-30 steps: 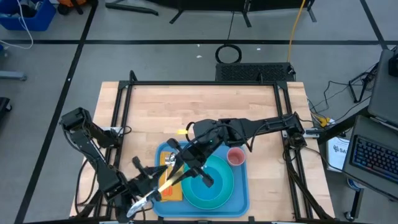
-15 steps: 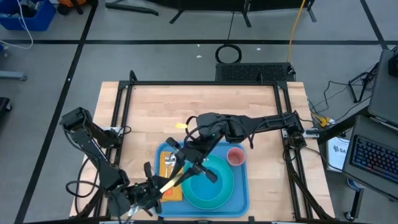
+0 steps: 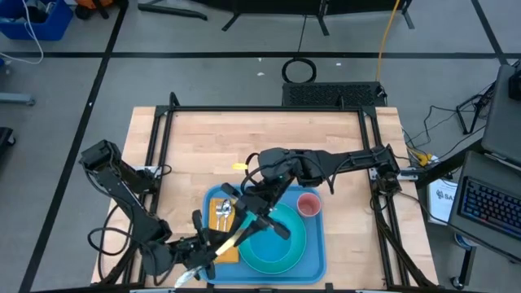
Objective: Set up tray
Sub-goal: Put the yellow knife on the yellow napkin to the right of the orange spoon
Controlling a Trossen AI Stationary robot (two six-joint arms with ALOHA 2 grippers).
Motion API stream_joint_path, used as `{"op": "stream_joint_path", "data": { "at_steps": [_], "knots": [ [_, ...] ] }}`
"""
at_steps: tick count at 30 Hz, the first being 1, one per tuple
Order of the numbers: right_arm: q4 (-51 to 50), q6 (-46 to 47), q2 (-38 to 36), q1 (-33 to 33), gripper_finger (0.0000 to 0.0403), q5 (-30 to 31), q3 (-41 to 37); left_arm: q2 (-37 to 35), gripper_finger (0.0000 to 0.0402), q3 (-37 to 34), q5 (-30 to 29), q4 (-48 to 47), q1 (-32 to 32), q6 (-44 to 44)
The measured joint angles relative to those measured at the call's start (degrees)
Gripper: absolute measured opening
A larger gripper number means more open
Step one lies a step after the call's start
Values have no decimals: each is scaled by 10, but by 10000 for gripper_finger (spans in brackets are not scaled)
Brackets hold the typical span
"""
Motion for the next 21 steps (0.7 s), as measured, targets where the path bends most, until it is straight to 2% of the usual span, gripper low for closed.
{"op": "stream_joint_path", "data": {
  "at_steps": [5, 8, 13, 15, 21],
  "knots": [
    [46, 5, 0, 1, 60, -3, -37, 0, 67, 0, -2, 5, 3, 28],
    [111, 40, 0, -2, 60, -35, -67, 0, 109, 0, 0, 7, 11, 14],
    [264, 135, 0, -8, 60, -112, -122, 0, 192, 0, -31, 12, 15, 14],
    [312, 160, 0, -10, 60, -120, -143, 0, 220, 0, -31, 20, 16, 14],
    [399, 203, -4, -30, 60, -147, -207, 0, 265, 0, 18, 43, 10, 23]
  ]
}}
